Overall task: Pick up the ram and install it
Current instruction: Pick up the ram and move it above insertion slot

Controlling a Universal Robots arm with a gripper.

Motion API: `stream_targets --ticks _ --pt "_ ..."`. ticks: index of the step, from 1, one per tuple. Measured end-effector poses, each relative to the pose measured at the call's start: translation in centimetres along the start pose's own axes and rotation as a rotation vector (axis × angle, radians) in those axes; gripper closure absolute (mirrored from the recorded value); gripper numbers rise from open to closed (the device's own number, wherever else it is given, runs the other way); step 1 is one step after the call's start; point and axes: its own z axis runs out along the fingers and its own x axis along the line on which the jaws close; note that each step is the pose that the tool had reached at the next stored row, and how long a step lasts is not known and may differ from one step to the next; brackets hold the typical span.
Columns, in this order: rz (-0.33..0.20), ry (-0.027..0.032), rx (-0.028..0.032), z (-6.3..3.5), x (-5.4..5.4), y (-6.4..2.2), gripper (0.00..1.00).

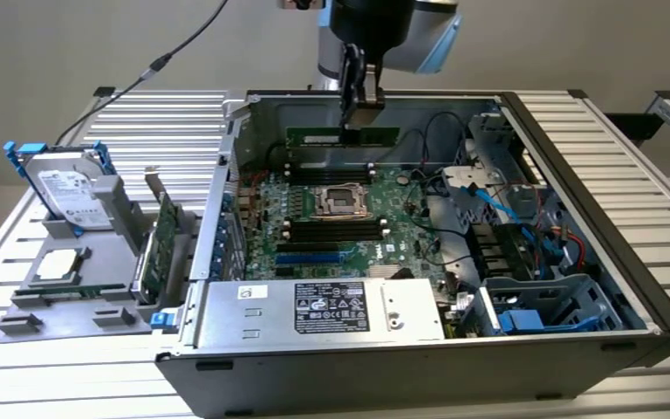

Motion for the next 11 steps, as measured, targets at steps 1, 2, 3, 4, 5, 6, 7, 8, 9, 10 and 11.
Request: stream_targets --ticks 1,2,3,4,5,6,7,8,9,10,11 --pt "0.001 -0.0005 0.0025 0.0 -0.03 -0.04 0.86" --pt "0.003 -0.0013 0.0044 0.01 -0.04 -0.06 0.86" --pt "0.006 -0.0019 0.006 0.01 -0.05 -0.08 0.86" --pt "0.01 -0.0023 0.0075 0.03 -0.07 -0.1 0.86" --pt "0.015 -0.0026 0.0086 0.04 -0.08 -0.11 0.86" --pt "0.02 -0.003 0.0096 0.05 -0.09 -0.11 0.86" --pt "0.025 -0.0035 0.0108 0.07 -0.1 -0.11 0.86" --pt "0.029 -0.0036 0.012 0.09 -0.14 -0.11 0.86" --pt "0.032 -0.0038 0.0135 0.12 -0.2 -0.11 0.86" --pt "0.034 -0.0039 0.0151 0.15 -0.28 -0.12 0.86" --pt "0.035 -0.0041 0.0167 0.19 -0.36 -0.12 0.86"
